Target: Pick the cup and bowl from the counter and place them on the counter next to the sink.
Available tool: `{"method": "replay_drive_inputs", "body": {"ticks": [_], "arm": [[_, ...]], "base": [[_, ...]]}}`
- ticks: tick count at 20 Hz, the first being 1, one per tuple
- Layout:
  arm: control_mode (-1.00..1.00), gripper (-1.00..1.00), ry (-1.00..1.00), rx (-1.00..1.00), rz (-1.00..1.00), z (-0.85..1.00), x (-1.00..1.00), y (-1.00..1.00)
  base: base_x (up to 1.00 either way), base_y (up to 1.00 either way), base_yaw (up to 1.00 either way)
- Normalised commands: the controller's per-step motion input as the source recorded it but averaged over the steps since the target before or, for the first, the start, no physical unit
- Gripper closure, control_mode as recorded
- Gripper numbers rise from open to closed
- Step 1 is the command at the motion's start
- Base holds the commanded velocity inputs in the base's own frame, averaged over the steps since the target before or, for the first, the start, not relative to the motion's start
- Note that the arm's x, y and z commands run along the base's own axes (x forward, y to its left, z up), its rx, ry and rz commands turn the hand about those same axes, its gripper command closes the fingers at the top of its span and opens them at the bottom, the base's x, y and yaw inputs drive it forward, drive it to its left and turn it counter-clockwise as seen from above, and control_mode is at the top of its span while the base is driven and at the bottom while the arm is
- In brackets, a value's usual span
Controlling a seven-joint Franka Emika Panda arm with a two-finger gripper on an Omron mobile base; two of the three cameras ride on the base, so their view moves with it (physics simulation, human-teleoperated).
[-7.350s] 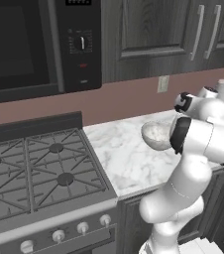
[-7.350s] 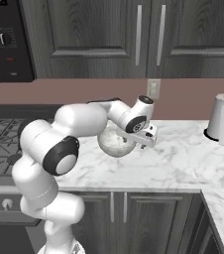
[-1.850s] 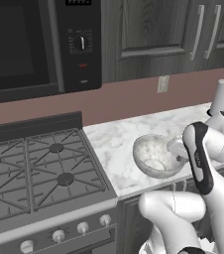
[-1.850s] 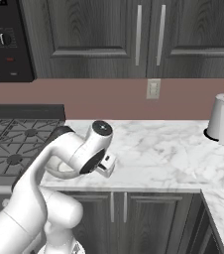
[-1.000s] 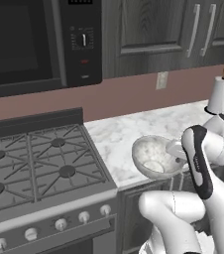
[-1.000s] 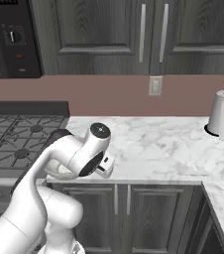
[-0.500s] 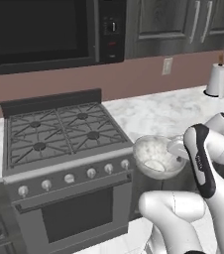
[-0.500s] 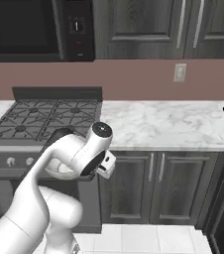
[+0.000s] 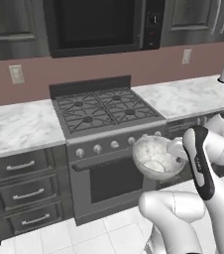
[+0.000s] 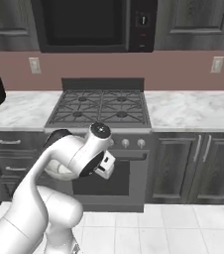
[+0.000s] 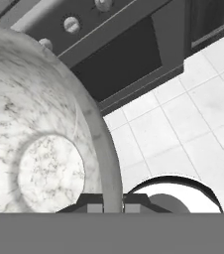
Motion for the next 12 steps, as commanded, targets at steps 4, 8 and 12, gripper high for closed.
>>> {"method": "replay_drive_inputs", "body": {"ticks": [4, 8, 12], "arm": [[1.00, 1.00, 0.00, 0.00, 0.00, 0.00, 0.00, 0.00], [1.00, 1.00, 0.00, 0.00, 0.00, 0.00, 0.00, 0.00], [1.00, 1.00, 0.00, 0.00, 0.00, 0.00, 0.00, 0.00]], "base": [[-0.67, 1.00, 0.00], [-0.61, 1.00, 0.00], [-0.48, 1.00, 0.00]]}}
